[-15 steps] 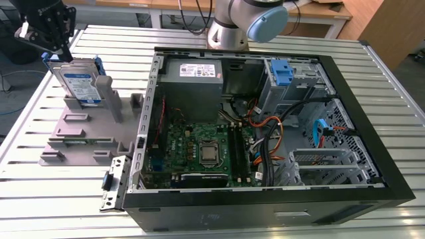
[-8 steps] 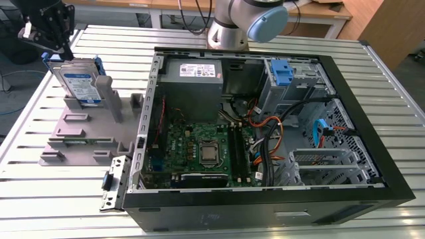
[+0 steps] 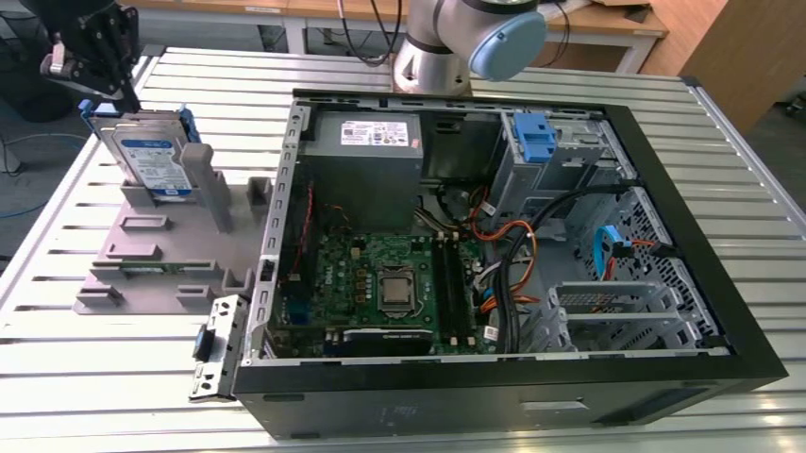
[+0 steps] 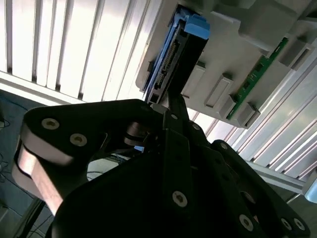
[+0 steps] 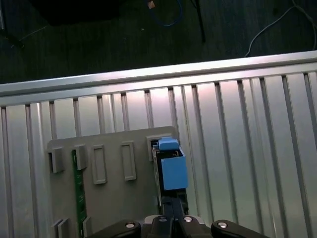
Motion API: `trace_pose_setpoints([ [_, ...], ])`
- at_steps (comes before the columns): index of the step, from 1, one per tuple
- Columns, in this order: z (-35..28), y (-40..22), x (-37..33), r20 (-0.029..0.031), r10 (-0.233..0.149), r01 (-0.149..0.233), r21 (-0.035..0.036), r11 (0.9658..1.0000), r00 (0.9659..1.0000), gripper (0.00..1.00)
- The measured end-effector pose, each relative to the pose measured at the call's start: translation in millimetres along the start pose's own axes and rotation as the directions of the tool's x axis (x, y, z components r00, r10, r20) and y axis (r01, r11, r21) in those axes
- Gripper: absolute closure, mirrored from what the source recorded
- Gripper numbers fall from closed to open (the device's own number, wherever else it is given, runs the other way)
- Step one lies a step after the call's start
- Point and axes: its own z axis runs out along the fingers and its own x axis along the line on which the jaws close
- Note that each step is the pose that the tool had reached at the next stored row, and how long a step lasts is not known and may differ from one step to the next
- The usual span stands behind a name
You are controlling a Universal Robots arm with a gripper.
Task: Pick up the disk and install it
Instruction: 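Pick up the disk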
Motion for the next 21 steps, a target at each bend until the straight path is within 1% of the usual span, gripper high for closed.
trace_pose_setpoints([
  [2, 0.2, 0.0, 0.0, -0.0009, -0.027, 0.027, -0.0011, 0.9996, 0.9996, 0.89],
  [4, 0.2, 0.1, 0.0, 0.0001, -0.049, 0.049, -0.0019, 0.9988, 0.9988, 0.89],
  [6, 0.3, 0.0, 0.1, 0.0048, -0.069, 0.069, -0.0024, 0.9976, 0.9976, 0.89],
  [8, 0.3, 0.0, 0.0, 0.0119, -0.084, 0.084, -0.0027, 0.9964, 0.9964, 0.89],
  [9, 0.3, 0.0, -0.1, 0.0137, -0.087, 0.087, -0.0029, 0.9962, 0.9961, 0.89],
  [14, 0.3, -0.3, 0.0, 0.0139, -0.088, 0.088, -0.0028, 0.9961, 0.9960, 0.89],
  [18, 0.2, -3.1, -0.4, 0.0135, -0.094, 0.094, -0.0032, 0.9956, 0.9955, 0.89],
  [21, 0.2, -5.0, -0.7, 0.0130, -0.104, 0.104, -0.0035, 0.9946, 0.9945, 0.89],
])
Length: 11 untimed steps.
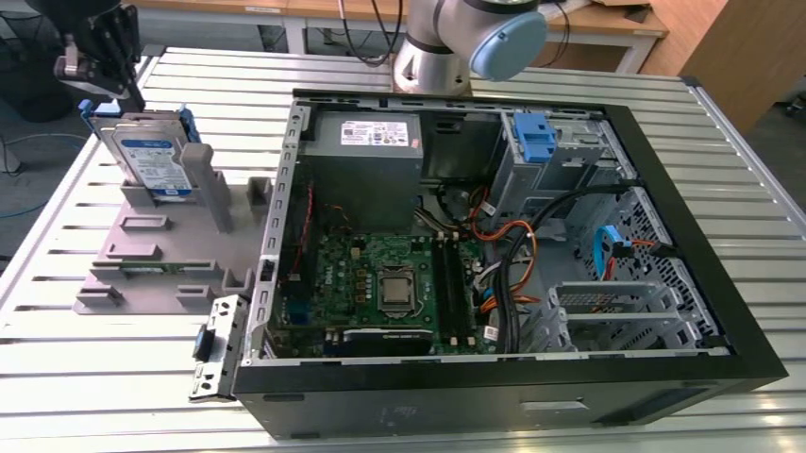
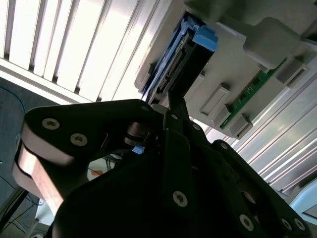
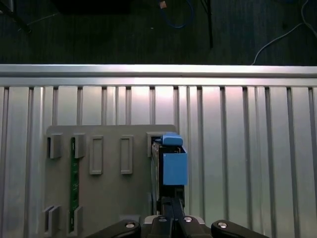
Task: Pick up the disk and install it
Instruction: 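Pick up the disk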
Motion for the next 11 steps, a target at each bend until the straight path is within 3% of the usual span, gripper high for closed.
trace_pose_setpoints([
  [6, 0.2, -0.3, 0.0, 0.0014, -0.055, 0.055, -0.0013, 0.9985, 0.9985, 0.89],
  [11, 0.2, -0.3, 0.3, 0.0062, -0.069, 0.069, 0.0006, 0.9976, 0.9976, 0.89],
])
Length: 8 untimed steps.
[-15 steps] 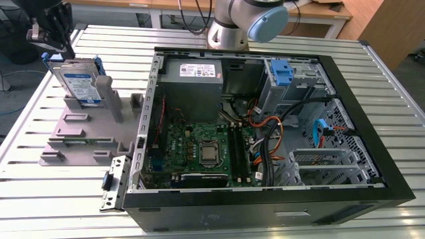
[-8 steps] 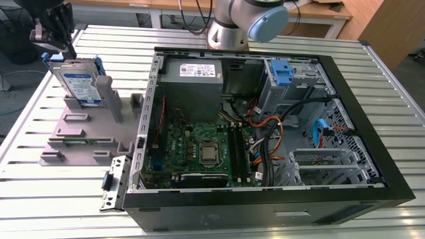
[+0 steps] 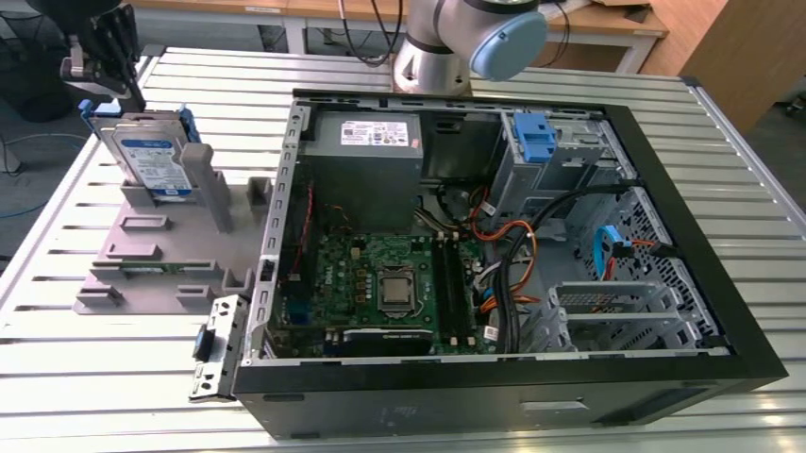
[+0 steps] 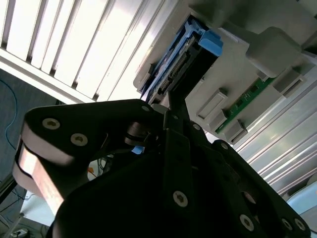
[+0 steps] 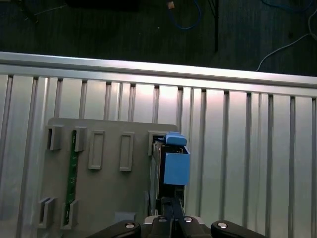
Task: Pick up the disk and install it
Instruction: 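Pick up the disk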
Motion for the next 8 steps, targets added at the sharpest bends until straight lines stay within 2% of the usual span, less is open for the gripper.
trace_pose_setpoints([
  [8, 1.7, 0.0, 0.1, -0.0001, 0.000, 0.000, 0.0015, 1.0000, 1.0000, 0.89],
])
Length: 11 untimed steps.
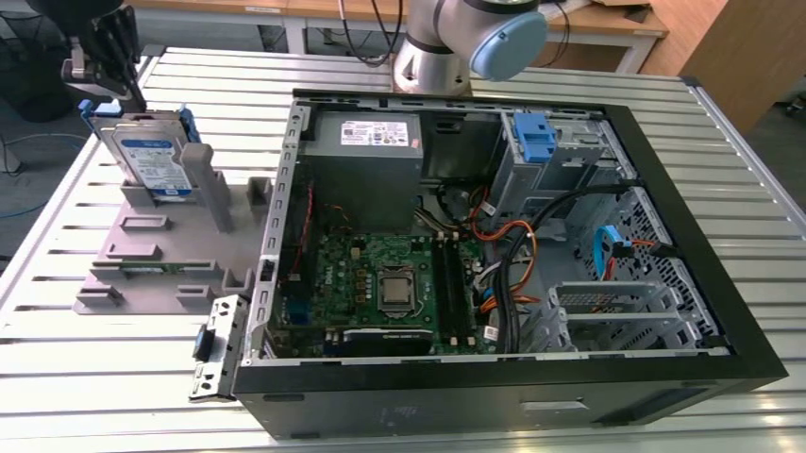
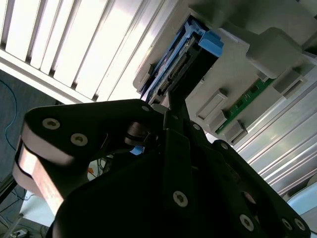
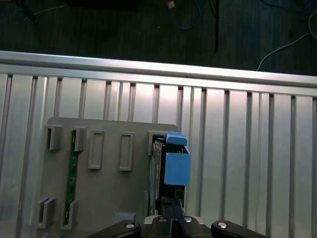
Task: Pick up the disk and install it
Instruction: 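Pick up the disk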
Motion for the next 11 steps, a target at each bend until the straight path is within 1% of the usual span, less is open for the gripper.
trace_pose_setpoints([
  [11, 1.3, 0.0, 0.1, -0.0001, 0.000, 0.000, 0.0011, 1.0000, 1.0000, 0.89],
])
